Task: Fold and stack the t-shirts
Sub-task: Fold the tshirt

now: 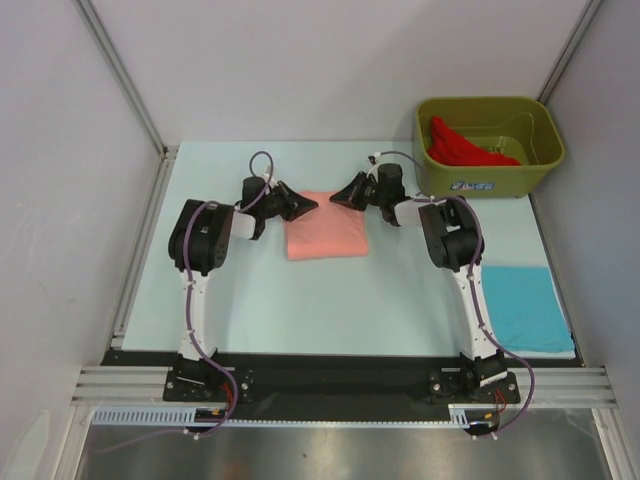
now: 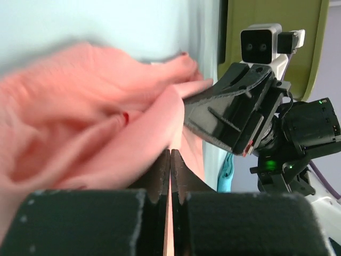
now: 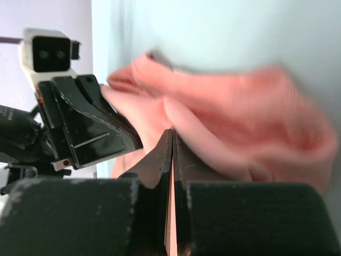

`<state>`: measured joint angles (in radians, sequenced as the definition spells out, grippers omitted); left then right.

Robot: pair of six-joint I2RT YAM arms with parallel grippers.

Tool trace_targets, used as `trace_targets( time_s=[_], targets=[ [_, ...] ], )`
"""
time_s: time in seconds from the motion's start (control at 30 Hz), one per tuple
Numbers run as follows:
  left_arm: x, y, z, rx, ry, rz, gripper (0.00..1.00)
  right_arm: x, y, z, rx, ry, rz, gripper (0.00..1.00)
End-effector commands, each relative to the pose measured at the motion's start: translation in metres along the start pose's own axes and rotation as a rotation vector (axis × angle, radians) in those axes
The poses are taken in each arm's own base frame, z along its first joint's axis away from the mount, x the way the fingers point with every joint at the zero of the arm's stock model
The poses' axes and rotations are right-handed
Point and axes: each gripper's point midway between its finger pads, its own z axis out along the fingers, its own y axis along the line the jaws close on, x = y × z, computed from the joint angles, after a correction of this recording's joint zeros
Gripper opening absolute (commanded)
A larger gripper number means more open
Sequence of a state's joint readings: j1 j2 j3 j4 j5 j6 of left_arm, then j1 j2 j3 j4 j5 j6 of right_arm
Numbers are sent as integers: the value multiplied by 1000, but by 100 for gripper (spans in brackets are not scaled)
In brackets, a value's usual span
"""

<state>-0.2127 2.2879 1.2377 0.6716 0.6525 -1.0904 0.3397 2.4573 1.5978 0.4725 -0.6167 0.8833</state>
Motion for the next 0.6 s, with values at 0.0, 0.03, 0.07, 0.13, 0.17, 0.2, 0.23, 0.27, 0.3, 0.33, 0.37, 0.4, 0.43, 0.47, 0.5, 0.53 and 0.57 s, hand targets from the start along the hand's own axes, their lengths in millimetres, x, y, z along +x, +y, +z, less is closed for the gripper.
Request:
trace_targets(
  time_s=[0.0, 0.03, 0.07, 0.13, 0.17, 0.2, 0.23, 0.27, 0.3, 0.33, 0.37, 0.4, 0.43, 0.47, 0.5, 0.53, 0.57],
  targets=[
    [-25, -25, 6, 76, -36, 67, 0, -31, 5, 14, -28, -92, -14, 0],
    [-24, -22, 8, 65, -29, 63, 0, -39, 5, 15, -23, -112, -8, 0],
    [-25, -20, 8, 57, -28, 73, 0, -42, -1, 18, -9, -124, 11, 0],
    [-30, -16, 10, 48, -34, 77, 0, -51, -9, 20, 24, -156, 34, 0],
    [-34, -13, 11, 32, -44, 68, 0, -60, -18, 22, 65, -188, 48, 0],
    [-38, -8, 11, 17, -51, 56, 0, -59, -24, 23, 93, -185, 64, 0],
    [-42, -1, 9, -6, -60, 38, 0, -60, -28, 24, 109, -192, 72, 0],
    [-49, 1, 8, -16, -75, 28, 0, -67, -34, 26, 138, -216, 78, 0],
    [-57, 10, 7, -39, -96, 15, 1, -63, -43, 26, 172, -198, 94, 0],
    [-58, 21, 5, -88, -94, -8, 0, -62, -47, 26, 178, -194, 98, 0],
    [-66, 24, 5, -107, -105, -10, 0, -60, -54, 26, 198, -191, 112, 0],
    [-70, 31, 5, -136, -112, -19, 0, -58, -59, 26, 215, -188, 120, 0],
    [-69, 51, 2, -188, -95, -53, 0, -58, -65, 24, 233, -190, 131, 0],
    [-76, 51, 4, -193, -98, -55, 0, -58, -72, 22, 255, -191, 142, 0],
    [-77, 55, 3, -208, -94, -67, 0, -56, -78, 20, 268, -187, 152, 0],
    [-77, 66, 2, -230, -85, -87, 0, -56, -82, 19, 275, -189, 156, 0],
    [-80, 65, 3, -230, -86, -85, 0, -56, -85, 19, 278, -184, 161, 0]
  ],
)
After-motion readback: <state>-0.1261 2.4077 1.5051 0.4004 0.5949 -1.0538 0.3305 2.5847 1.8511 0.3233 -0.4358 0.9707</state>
